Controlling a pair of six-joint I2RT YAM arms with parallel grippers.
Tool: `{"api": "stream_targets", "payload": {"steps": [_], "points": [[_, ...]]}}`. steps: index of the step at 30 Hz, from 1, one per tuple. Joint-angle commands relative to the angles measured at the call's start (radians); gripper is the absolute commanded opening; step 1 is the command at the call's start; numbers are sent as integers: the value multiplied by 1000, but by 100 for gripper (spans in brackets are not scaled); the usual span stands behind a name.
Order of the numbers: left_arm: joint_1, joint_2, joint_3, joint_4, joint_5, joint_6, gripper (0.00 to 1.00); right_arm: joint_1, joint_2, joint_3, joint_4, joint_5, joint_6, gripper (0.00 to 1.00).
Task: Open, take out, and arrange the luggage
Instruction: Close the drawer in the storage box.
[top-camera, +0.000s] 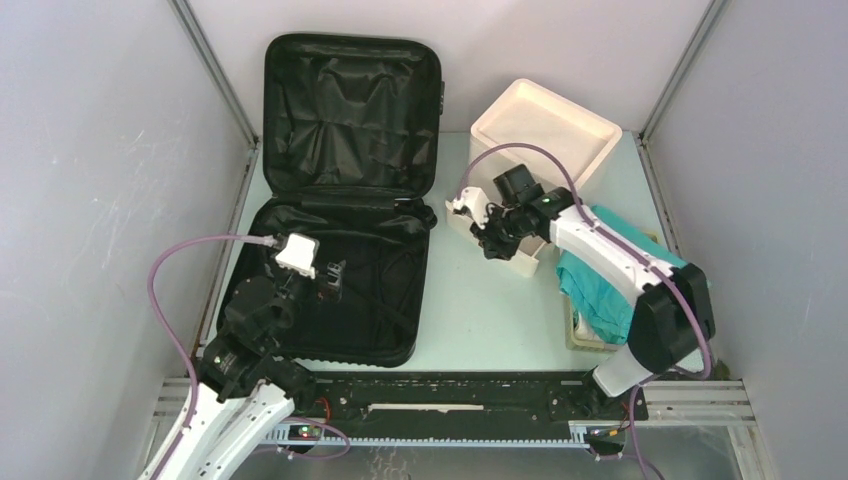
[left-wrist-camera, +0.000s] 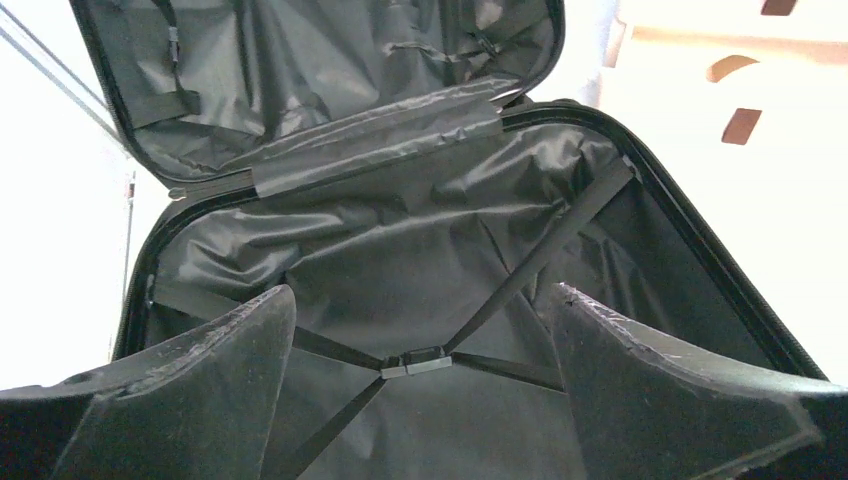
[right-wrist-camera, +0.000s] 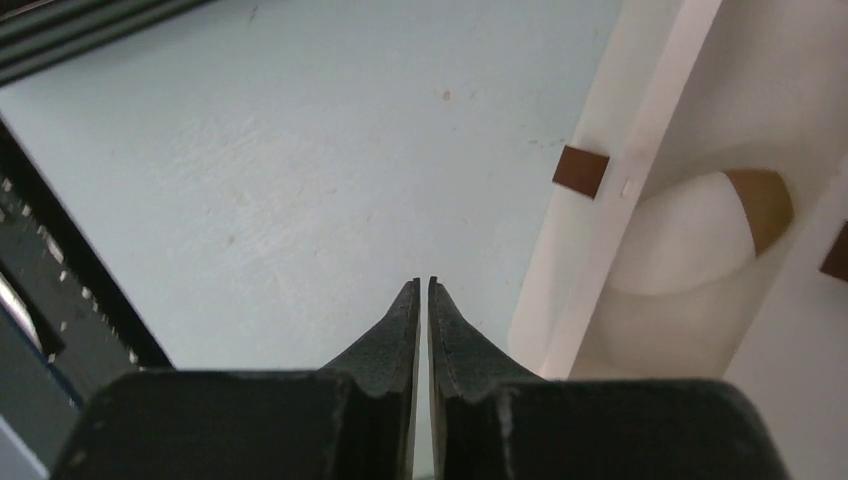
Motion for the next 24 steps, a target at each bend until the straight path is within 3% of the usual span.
{"api": "stream_targets", "payload": {"steps": [1, 4, 17, 24], "points": [[24, -22, -27, 32, -44, 29, 100, 62, 81, 9, 151, 125, 141, 12], [31, -8, -34, 35, -60, 38, 100, 92, 122, 8, 206, 277, 152, 11], [56, 42, -35, 35, -56, 43, 100, 109, 278, 10, 293, 670, 92, 13], [64, 41, -31, 34, -37, 46, 100, 46, 306, 3, 330, 766, 82, 22]]}}
